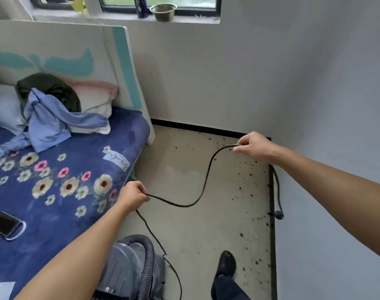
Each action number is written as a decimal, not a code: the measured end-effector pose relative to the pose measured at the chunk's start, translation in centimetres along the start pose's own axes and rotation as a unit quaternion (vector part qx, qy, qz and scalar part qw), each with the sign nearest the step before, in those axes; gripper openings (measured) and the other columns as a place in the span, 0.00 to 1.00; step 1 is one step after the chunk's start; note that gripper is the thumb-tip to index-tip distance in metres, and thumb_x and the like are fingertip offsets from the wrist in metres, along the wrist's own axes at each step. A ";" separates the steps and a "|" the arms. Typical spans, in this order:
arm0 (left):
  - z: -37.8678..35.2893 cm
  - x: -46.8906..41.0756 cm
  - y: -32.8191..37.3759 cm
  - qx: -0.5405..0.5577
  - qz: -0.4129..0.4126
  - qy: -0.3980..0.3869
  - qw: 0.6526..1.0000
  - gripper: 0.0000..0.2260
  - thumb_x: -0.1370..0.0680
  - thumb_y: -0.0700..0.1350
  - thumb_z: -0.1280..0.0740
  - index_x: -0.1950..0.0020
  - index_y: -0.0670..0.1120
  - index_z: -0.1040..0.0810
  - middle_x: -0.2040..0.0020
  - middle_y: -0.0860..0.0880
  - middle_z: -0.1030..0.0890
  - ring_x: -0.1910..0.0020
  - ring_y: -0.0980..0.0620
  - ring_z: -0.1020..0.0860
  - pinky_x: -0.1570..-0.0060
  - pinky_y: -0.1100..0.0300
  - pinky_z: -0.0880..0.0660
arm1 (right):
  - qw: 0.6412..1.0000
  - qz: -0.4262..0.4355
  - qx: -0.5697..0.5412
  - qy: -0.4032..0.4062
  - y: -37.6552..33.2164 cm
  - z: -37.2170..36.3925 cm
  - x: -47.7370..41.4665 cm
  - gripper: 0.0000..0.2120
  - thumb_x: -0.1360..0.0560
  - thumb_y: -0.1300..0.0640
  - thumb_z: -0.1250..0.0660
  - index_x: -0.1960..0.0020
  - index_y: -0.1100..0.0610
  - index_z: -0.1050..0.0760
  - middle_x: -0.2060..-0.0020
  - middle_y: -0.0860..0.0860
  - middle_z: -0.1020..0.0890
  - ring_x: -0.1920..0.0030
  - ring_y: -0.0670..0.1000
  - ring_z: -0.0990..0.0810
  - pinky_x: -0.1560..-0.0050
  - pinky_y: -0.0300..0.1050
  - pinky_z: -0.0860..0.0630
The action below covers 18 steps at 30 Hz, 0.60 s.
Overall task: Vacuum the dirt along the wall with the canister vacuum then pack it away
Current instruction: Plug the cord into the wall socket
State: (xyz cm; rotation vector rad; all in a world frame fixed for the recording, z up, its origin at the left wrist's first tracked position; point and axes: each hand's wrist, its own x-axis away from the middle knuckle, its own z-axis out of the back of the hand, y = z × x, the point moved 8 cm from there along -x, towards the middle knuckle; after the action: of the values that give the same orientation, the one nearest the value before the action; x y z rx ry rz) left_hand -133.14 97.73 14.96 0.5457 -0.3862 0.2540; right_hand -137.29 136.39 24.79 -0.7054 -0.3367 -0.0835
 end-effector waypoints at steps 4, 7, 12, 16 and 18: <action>-0.8 -4.1 0.1 -0.092 0.066 -0.020 0.993 0.18 0.31 0.40 0.28 0.42 0.46 0.24 0.45 0.47 0.21 0.49 0.49 0.23 0.51 0.56 0.23 | 0.999 0.026 -0.044 -0.015 0.2 1.7 -6.3 0.08 0.23 0.50 0.31 0.58 0.53 0.18 0.67 0.49 0.25 0.67 0.48 0.30 0.63 0.42 0.33; -1.4 -6.2 3.1 -0.075 0.067 -0.015 0.995 0.21 0.28 0.43 0.29 0.36 0.45 0.26 0.39 0.45 0.23 0.42 0.46 0.24 0.45 0.55 0.25 | 0.995 0.054 -0.048 -0.071 -0.7 1.4 -9.4 0.06 0.23 0.50 0.30 0.54 0.52 0.16 0.64 0.48 0.22 0.64 0.47 0.28 0.62 0.42 0.31; -2.4 -9.8 11.8 -0.025 -0.004 -0.017 1.000 0.21 0.27 0.45 0.29 0.36 0.47 0.26 0.39 0.44 0.23 0.42 0.46 0.24 0.44 0.56 0.26 | 0.983 0.106 0.032 -0.146 -2.7 -0.7 -12.9 0.06 0.23 0.53 0.30 0.50 0.53 0.16 0.65 0.43 0.21 0.65 0.43 0.27 0.64 0.35 0.32; -3.0 -12.9 19.1 -0.007 -0.083 -0.049 0.995 0.22 0.26 0.46 0.29 0.33 0.48 0.28 0.38 0.45 0.25 0.40 0.47 0.25 0.43 0.57 0.28 | 0.984 0.118 0.025 -0.132 -3.6 0.8 -16.3 0.05 0.24 0.55 0.30 0.51 0.52 0.15 0.65 0.44 0.20 0.64 0.43 0.26 0.63 0.38 0.30; -3.6 -15.1 22.2 0.009 -0.106 -0.069 0.992 0.21 0.26 0.47 0.29 0.34 0.49 0.27 0.40 0.46 0.24 0.42 0.48 0.24 0.47 0.59 0.28 | 0.985 0.116 0.018 -0.125 -3.5 2.0 -18.3 0.05 0.25 0.56 0.30 0.54 0.49 0.16 0.64 0.46 0.18 0.63 0.46 0.24 0.61 0.44 0.27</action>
State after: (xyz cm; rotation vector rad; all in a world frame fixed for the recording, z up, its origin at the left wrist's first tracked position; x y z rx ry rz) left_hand -153.05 116.02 15.89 0.6184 -0.4564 0.0158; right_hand -155.76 134.39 22.33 -0.7166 -0.4916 0.2338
